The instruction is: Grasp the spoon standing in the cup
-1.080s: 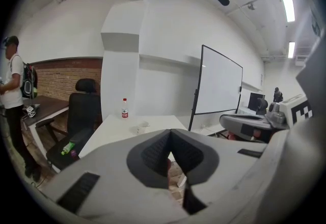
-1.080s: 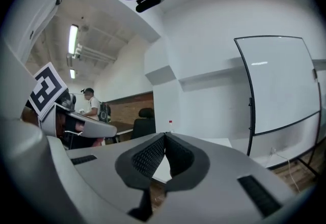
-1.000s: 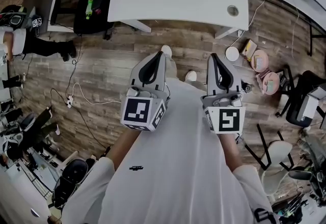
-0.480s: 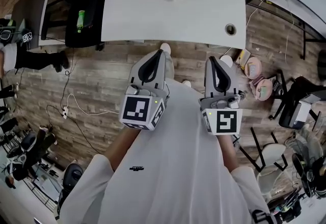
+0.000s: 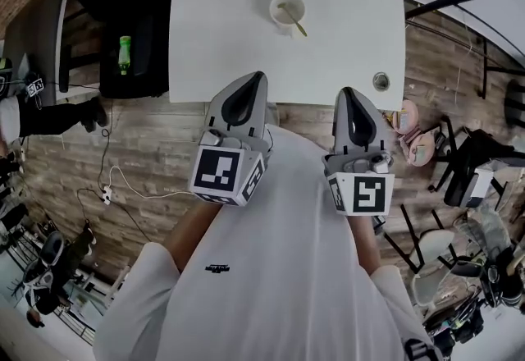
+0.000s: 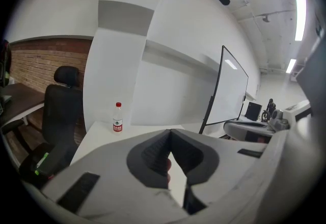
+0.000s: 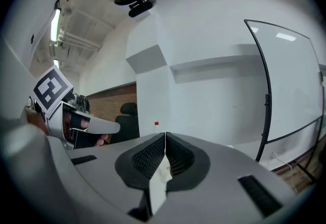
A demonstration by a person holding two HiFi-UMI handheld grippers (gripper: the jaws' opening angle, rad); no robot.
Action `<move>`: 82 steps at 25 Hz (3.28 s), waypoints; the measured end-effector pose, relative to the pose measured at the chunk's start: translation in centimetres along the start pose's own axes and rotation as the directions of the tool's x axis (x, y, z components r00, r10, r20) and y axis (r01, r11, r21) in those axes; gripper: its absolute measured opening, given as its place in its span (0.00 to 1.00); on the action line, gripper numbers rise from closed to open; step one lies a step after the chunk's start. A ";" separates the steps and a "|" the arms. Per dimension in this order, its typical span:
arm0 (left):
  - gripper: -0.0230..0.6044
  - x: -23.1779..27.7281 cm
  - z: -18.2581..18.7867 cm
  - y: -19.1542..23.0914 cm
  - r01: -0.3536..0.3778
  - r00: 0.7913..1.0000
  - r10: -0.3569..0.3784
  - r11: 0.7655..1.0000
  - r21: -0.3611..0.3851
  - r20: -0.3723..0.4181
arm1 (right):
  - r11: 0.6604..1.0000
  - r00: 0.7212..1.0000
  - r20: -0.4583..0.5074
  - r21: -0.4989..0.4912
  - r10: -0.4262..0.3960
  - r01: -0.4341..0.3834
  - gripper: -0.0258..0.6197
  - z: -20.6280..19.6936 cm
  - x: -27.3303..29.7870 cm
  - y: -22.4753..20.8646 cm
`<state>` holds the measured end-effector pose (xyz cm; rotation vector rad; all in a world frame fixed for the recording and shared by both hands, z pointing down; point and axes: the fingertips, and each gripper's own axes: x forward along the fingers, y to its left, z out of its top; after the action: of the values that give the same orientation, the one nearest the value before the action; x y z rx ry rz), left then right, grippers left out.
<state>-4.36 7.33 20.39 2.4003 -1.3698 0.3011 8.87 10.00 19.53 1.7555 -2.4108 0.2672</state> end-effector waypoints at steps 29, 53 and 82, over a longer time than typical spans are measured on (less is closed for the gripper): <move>0.03 8.5 0.9 6.2 0.033 0.997 -0.032 0.999 0.016 -0.070 | 0.996 0.994 -0.096 -0.064 0.049 -0.056 0.04 -1.6 12.4 -0.8; 0.03 11.6 -7.4 9.0 0.014 0.969 -0.009 1.000 0.020 -0.248 | 0.979 0.929 -0.356 -0.132 0.099 -0.155 0.17 -14.3 17.5 -1.0; 0.03 11.8 -9.9 10.1 -0.035 0.960 0.032 0.999 -0.007 -0.278 | 0.972 0.895 -0.436 -0.154 0.092 -0.175 0.10 -19.3 19.4 -1.6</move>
<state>-7.15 -2.63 35.66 2.2245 -1.2796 0.6125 4.77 -4.01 42.77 1.2889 -2.1563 0.3797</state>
